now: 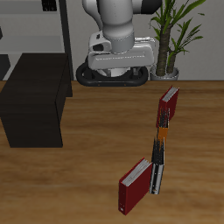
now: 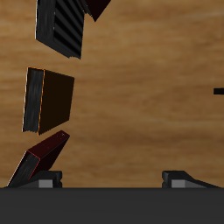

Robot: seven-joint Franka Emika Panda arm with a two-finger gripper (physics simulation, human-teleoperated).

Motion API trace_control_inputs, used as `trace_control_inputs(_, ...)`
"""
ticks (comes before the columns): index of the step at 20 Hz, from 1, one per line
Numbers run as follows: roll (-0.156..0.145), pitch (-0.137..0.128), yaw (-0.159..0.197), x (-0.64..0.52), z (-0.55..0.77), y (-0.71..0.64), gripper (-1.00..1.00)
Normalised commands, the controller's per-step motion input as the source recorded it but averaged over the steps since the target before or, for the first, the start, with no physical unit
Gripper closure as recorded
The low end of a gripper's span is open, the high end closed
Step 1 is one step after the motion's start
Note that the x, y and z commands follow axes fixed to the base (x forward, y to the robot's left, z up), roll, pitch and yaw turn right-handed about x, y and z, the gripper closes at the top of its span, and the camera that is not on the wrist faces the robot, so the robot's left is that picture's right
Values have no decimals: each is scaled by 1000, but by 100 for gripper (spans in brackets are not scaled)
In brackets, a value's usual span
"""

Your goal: Place the left red book flat on top of the shelf and place the orange book upright on top of the shelf

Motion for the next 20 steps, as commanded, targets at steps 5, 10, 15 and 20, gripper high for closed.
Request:
trace_control_inputs(5,3,4,-3,-30,-38,39,-100)
trace_control_inputs(10,-63,-28,-73,-39,33,17,-100)
trace_control_inputs(15,-13,-18,-73,-91,-60,201,-100)
trace_control_inputs(20,-11,-74,-66,-370,-126,443,-100)
